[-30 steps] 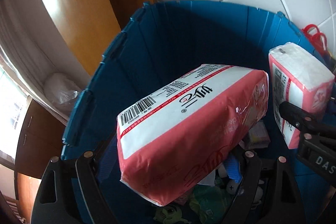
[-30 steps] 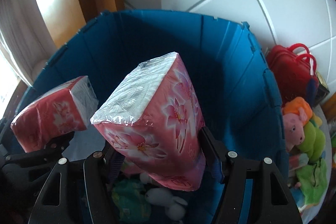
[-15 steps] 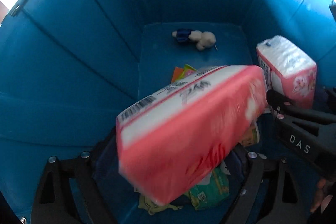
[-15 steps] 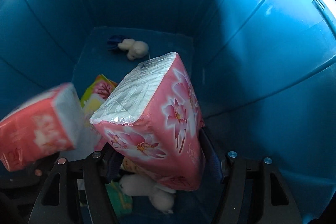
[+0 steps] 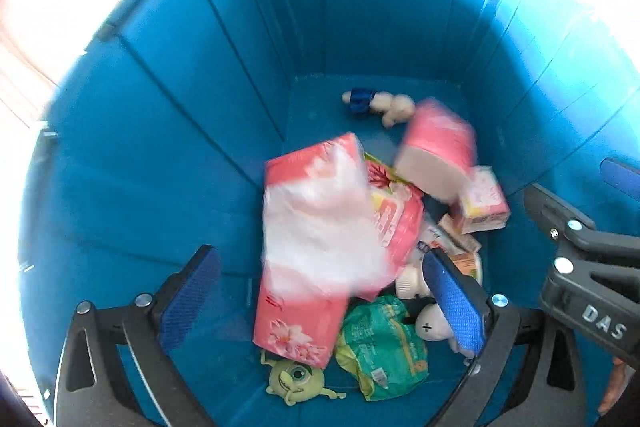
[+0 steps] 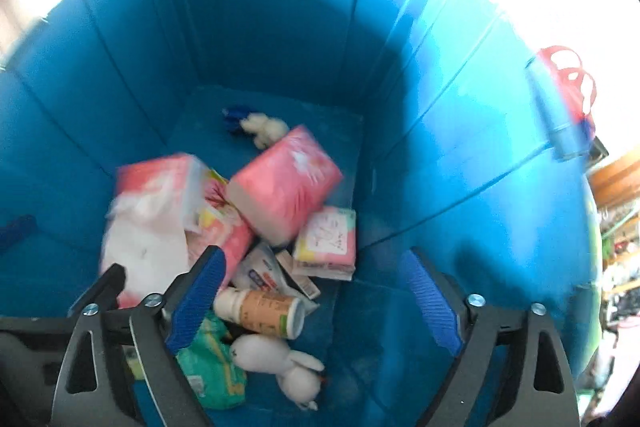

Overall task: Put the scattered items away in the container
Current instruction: 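Open both tools to drop the tissue packs into the crate, then withdraw both tools from the crate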

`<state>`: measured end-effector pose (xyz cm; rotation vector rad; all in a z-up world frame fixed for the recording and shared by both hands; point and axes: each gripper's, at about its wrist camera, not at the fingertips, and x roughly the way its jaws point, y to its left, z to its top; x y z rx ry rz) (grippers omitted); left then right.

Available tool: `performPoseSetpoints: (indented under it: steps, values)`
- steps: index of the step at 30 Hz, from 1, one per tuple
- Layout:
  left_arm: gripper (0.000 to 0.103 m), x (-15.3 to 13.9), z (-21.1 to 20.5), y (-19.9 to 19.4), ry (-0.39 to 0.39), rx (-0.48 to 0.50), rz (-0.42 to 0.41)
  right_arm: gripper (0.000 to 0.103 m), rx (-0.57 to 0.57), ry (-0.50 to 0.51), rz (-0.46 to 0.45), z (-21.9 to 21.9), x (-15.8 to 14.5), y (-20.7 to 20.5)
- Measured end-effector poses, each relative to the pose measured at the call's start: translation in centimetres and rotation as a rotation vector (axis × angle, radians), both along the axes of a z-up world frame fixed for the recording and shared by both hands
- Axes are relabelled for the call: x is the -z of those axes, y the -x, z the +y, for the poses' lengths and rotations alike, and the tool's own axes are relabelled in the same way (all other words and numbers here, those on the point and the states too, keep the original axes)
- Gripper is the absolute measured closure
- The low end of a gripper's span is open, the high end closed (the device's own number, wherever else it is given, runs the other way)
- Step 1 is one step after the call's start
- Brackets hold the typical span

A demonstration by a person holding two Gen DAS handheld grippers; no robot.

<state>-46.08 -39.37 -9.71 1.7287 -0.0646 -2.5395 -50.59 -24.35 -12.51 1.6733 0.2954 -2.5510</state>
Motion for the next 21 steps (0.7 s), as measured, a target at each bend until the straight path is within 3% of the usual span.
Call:
performPoseSetpoints:
  steps: [1,11,16,21]
  values:
    - [0.000,-0.8,0.0,-0.5,-0.006,-0.001,0.022,0.000,-0.007,0.006,0.023,-0.2,-0.6,-0.2]
    - [0.000,-9.3,1.4,-9.9,-0.055,-0.010,0.304,0.000,-0.065,0.140,0.259,4.4,-10.7,-10.3]
    - [0.000,-11.6,4.7,-15.8,-0.087,0.068,0.443,0.000,-0.024,0.192,0.372,10.0,-13.4,-16.8]
    - [0.000,-12.6,8.6,-20.7,-0.158,0.116,0.501,0.000,0.038,0.183,0.464,15.1,-14.1,-22.5]
